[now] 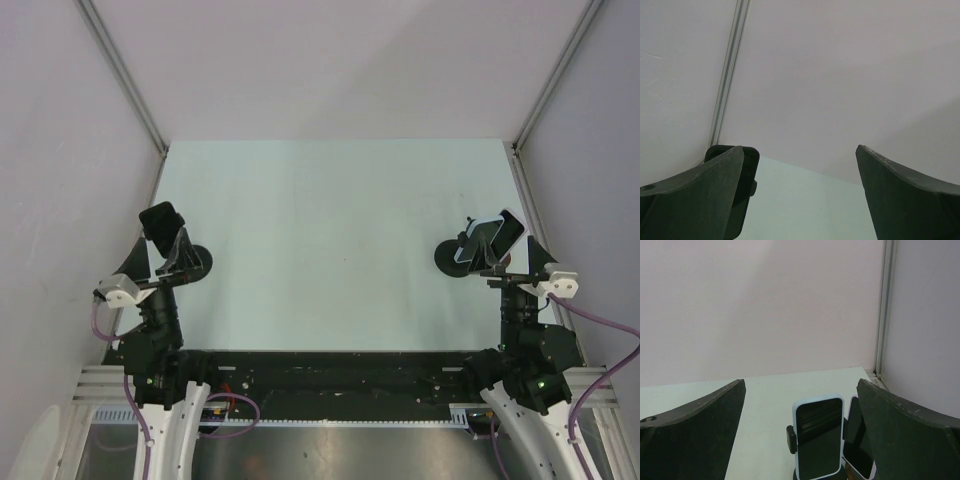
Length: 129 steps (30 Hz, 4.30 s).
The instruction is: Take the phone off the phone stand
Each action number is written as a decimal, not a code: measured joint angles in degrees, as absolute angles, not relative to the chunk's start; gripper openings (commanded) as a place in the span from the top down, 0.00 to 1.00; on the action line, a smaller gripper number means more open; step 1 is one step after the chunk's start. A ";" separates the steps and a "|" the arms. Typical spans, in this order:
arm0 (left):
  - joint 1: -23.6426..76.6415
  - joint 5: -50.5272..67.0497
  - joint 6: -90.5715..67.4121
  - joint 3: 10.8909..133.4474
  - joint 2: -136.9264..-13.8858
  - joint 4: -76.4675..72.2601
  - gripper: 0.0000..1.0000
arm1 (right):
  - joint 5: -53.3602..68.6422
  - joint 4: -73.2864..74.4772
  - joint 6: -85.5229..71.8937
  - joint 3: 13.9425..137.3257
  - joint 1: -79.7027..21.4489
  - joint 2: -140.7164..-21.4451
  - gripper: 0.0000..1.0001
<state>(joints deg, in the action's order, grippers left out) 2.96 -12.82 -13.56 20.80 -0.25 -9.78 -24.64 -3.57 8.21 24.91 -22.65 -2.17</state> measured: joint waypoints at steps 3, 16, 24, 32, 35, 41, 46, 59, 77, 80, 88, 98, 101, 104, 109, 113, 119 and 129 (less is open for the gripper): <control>2.96 -12.82 -13.58 20.82 -0.25 -9.76 0.00 | -24.51 -3.11 8.19 24.91 -22.72 -2.17 0.00; 2.79 -12.93 -14.26 27.92 -13.43 -4.78 0.00 | -25.02 -1.87 7.62 25.12 -26.02 -2.17 0.00; 2.63 -15.59 -15.00 39.70 -29.87 7.77 0.00 | -25.89 -0.49 7.51 26.74 -28.56 -2.17 0.00; 2.44 -20.58 -15.14 56.05 -49.15 23.59 0.00 | -26.92 1.08 7.49 27.64 -30.30 -2.17 0.00; 2.09 -22.57 -15.00 57.78 -50.74 28.18 0.00 | -27.31 2.00 7.46 27.79 -30.83 -2.17 0.00; -6.09 -22.28 -14.81 62.92 -54.41 31.92 0.00 | -27.77 2.83 7.44 27.79 -32.10 -2.17 0.00; -8.47 -21.19 -14.59 63.72 -57.10 33.06 0.00 | -27.99 2.92 7.44 27.79 -32.56 -2.17 0.00; -9.56 -16.34 -13.93 65.32 -64.53 33.65 0.00 | -27.99 3.01 7.44 27.79 -32.82 -2.17 0.00; -9.63 -16.40 -13.98 65.32 -65.87 32.25 0.16 | -27.94 3.03 7.44 27.79 -32.82 -2.17 0.00; -9.63 -15.81 -13.93 65.32 -66.06 32.03 0.27 | -27.92 3.03 7.46 27.79 -32.82 -2.17 0.00; -8.36 -13.93 -11.73 65.32 -65.87 31.97 0.61 | -27.53 3.03 7.46 27.79 -32.82 -2.17 0.00; 6.13 -3.11 -7.57 65.69 -64.86 32.62 0.83 | -27.42 2.98 7.46 27.79 -32.82 -2.17 0.00; 11.68 1.91 -6.96 67.51 -66.02 33.76 0.86 | -26.70 2.90 7.31 27.79 -32.82 -2.17 0.00; 18.68 5.87 -5.32 70.26 -68.12 34.06 0.87 | -24.91 2.68 6.96 27.79 -32.82 -2.17 0.00; 28.32 10.59 -2.42 73.25 -71.22 33.95 0.87 | -19.81 2.94 5.54 28.93 -32.82 -3.64 0.00; 33.08 12.73 -1.02 73.54 -73.60 33.63 0.87 | -11.51 4.40 4.01 34.13 -32.82 -9.65 0.00; 37.65 13.76 0.03 73.14 -75.22 32.47 0.90 | 2.63 6.13 1.02 41.91 -32.82 -24.86 0.00; 38.61 15.27 -1.56 69.12 -73.67 27.00 0.91 | 14.66 9.32 -4.54 44.05 -32.88 -46.13 0.00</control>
<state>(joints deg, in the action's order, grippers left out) 38.61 15.27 -1.56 69.12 -73.67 27.00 14.66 9.32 -4.54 44.05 -32.88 -46.13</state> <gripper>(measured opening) 0.787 0.995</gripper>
